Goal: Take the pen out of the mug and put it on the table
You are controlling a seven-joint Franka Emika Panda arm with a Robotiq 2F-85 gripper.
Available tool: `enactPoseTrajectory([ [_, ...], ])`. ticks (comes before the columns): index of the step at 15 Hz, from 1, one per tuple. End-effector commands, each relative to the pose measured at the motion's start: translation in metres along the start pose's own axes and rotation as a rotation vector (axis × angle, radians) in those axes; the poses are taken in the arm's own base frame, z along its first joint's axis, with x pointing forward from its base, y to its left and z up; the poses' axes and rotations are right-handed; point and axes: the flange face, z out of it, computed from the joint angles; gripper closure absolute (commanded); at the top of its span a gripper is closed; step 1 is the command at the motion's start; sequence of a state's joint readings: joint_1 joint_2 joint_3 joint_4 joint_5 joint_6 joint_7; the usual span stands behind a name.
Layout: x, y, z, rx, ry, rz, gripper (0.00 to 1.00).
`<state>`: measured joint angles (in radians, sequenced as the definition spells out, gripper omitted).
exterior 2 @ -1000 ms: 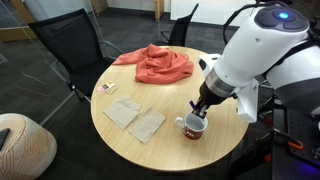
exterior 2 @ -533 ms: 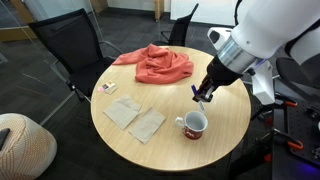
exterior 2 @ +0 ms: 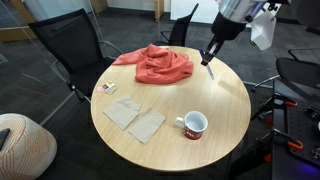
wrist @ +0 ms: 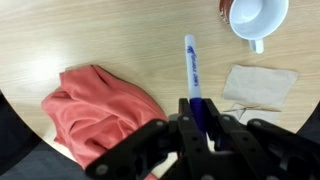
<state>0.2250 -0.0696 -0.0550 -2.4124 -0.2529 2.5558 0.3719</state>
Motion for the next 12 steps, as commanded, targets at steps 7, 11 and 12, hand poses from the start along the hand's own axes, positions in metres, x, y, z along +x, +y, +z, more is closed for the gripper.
enactPoseTrajectory([
  [7, 0.065, 0.073, 0.068, 0.037, -0.11, -0.032, 0.96],
  [11, 0.068, 0.069, 0.124, 0.08, -0.174, -0.066, 0.96],
  [12, 0.066, 0.065, 0.138, 0.088, -0.191, -0.072, 0.96],
])
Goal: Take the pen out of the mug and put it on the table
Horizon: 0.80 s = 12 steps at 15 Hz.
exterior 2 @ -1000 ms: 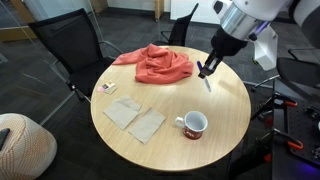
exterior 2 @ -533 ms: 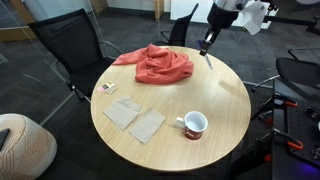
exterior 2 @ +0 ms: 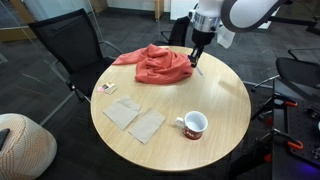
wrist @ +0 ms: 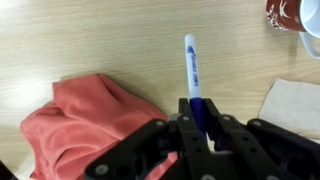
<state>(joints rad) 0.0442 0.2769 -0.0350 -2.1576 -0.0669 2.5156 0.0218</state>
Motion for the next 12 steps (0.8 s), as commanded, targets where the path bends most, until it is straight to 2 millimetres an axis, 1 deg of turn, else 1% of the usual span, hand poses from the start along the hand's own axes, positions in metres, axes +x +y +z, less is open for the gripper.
enactPoseTrajectory([
  [1, 0.015, -0.008, 0.042, 0.044, -0.045, -0.032, 0.96],
  [6, 0.013, -0.027, 0.103, 0.057, -0.132, -0.047, 0.96],
  [9, 0.012, -0.034, 0.132, 0.057, -0.17, -0.05, 0.96],
  [12, 0.012, -0.037, 0.152, 0.051, -0.194, -0.049, 0.96],
])
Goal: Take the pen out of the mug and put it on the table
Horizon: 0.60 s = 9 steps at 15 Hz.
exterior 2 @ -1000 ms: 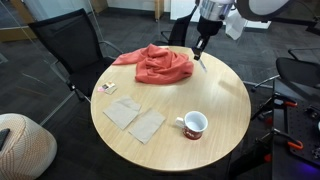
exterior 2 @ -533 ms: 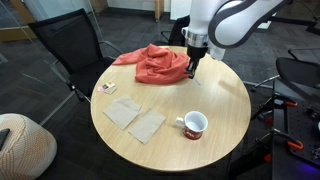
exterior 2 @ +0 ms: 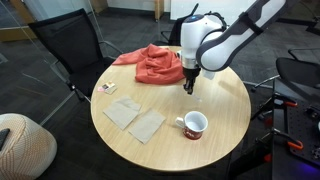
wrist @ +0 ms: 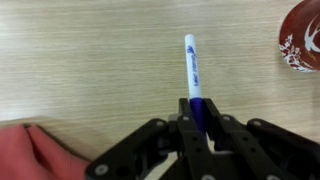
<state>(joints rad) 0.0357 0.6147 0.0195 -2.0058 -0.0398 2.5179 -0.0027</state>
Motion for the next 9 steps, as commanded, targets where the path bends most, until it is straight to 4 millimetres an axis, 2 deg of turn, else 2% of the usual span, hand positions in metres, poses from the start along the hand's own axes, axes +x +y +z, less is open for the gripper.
enactPoseTrajectory([
  [1, 0.012, -0.003, 0.016, 0.007, -0.02, 0.001, 0.96],
  [3, 0.014, -0.004, 0.024, 0.002, -0.031, 0.0, 0.94],
  [4, 0.015, -0.004, 0.026, 0.002, -0.034, 0.0, 0.57],
  [6, 0.018, -0.005, 0.028, 0.001, -0.032, -0.001, 0.5],
  [9, 0.019, -0.006, 0.026, 0.002, -0.021, 0.0, 0.26],
])
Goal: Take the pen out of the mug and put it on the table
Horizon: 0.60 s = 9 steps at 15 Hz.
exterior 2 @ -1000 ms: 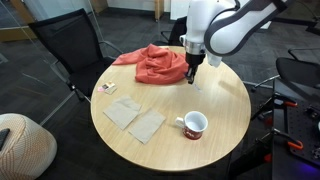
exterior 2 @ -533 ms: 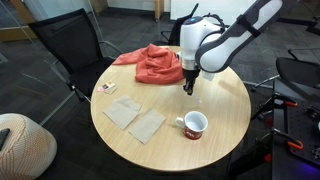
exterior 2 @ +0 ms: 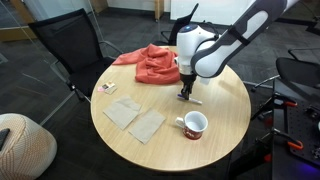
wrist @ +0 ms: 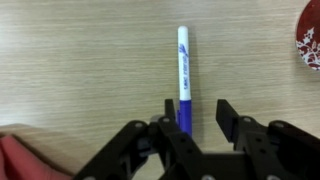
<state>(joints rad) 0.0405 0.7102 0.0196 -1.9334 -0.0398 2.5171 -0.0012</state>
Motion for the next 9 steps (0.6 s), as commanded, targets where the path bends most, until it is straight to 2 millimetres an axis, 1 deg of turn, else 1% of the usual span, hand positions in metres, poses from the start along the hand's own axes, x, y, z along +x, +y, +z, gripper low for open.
enactPoseTrajectory([
  [1, 0.005, -0.003, -0.007, 0.0, 0.01, 0.003, 0.19],
  [2, 0.005, -0.004, -0.01, 0.002, 0.016, 0.002, 0.11],
  [3, 0.004, -0.004, -0.011, 0.001, 0.022, 0.002, 0.04],
  [4, 0.004, -0.004, -0.013, 0.002, 0.025, 0.003, 0.01],
  [9, 0.001, -0.006, -0.023, 0.003, 0.066, 0.003, 0.0],
])
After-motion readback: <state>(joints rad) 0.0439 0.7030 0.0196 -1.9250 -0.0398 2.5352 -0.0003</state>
